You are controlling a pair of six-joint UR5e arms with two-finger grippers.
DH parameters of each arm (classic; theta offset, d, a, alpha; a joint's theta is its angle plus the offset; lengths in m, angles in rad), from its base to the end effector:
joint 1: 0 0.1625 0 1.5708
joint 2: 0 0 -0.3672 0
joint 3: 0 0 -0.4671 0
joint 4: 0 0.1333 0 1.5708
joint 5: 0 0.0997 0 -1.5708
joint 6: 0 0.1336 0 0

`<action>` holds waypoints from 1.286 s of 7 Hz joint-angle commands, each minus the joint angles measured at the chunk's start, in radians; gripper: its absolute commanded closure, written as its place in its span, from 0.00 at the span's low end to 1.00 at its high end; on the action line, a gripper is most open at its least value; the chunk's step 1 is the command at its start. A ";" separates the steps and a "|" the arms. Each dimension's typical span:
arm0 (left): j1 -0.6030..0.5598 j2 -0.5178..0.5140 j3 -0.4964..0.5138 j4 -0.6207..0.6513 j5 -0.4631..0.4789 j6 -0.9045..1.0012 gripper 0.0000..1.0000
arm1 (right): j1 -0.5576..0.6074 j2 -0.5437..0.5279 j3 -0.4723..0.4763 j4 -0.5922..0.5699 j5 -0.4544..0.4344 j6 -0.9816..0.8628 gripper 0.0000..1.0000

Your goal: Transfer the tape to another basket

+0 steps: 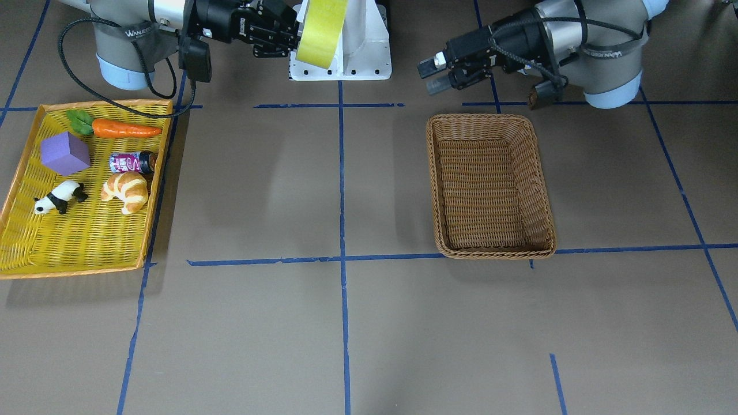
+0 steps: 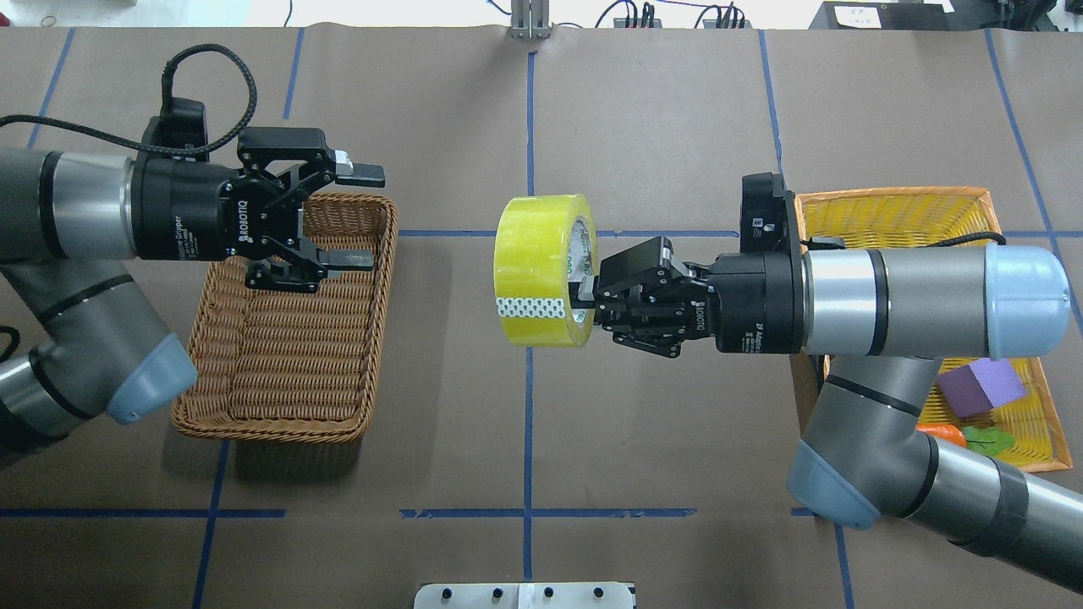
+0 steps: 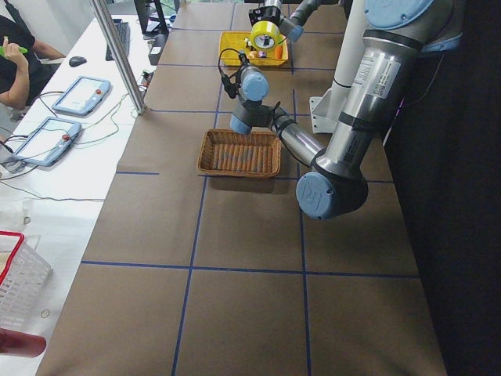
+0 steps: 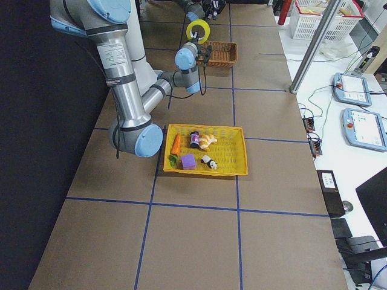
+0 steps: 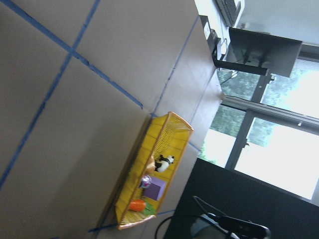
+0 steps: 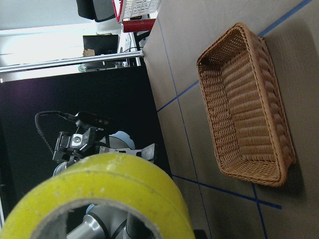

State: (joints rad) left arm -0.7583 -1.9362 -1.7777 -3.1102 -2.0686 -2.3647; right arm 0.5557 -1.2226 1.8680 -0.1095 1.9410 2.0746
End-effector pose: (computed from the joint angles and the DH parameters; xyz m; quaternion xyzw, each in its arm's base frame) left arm 0.3683 -0.4446 0.1066 -0.1363 0.8412 -0.1814 0.4908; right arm -0.4263 -0.3648 0.0774 -0.0688 -0.8563 0.1077 0.5004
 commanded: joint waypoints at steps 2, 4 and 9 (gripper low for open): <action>0.098 -0.056 -0.032 -0.091 0.181 -0.166 0.00 | -0.039 -0.005 -0.003 0.024 -0.017 0.009 0.98; 0.163 -0.070 -0.031 -0.102 0.232 -0.171 0.00 | -0.066 -0.003 -0.006 0.025 -0.022 0.004 0.98; 0.206 -0.093 -0.028 -0.104 0.262 -0.171 0.00 | -0.131 0.009 -0.009 0.022 -0.089 -0.002 0.98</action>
State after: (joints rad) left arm -0.5581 -2.0267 -1.8060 -3.2136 -1.8098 -2.5350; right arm 0.4461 -1.2153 1.8595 -0.0872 1.8798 2.0744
